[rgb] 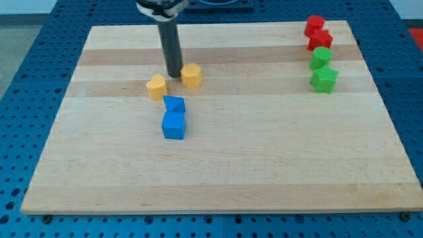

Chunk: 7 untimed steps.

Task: Slide the yellow hexagon closer to the green star

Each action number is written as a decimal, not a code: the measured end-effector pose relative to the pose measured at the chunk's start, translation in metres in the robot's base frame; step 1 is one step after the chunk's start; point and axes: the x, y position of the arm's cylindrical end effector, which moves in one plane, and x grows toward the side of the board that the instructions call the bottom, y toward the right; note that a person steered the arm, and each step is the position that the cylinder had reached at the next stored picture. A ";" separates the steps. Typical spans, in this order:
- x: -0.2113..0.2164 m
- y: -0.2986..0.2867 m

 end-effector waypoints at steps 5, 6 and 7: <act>0.082 0.117; 0.109 0.111; 0.129 0.111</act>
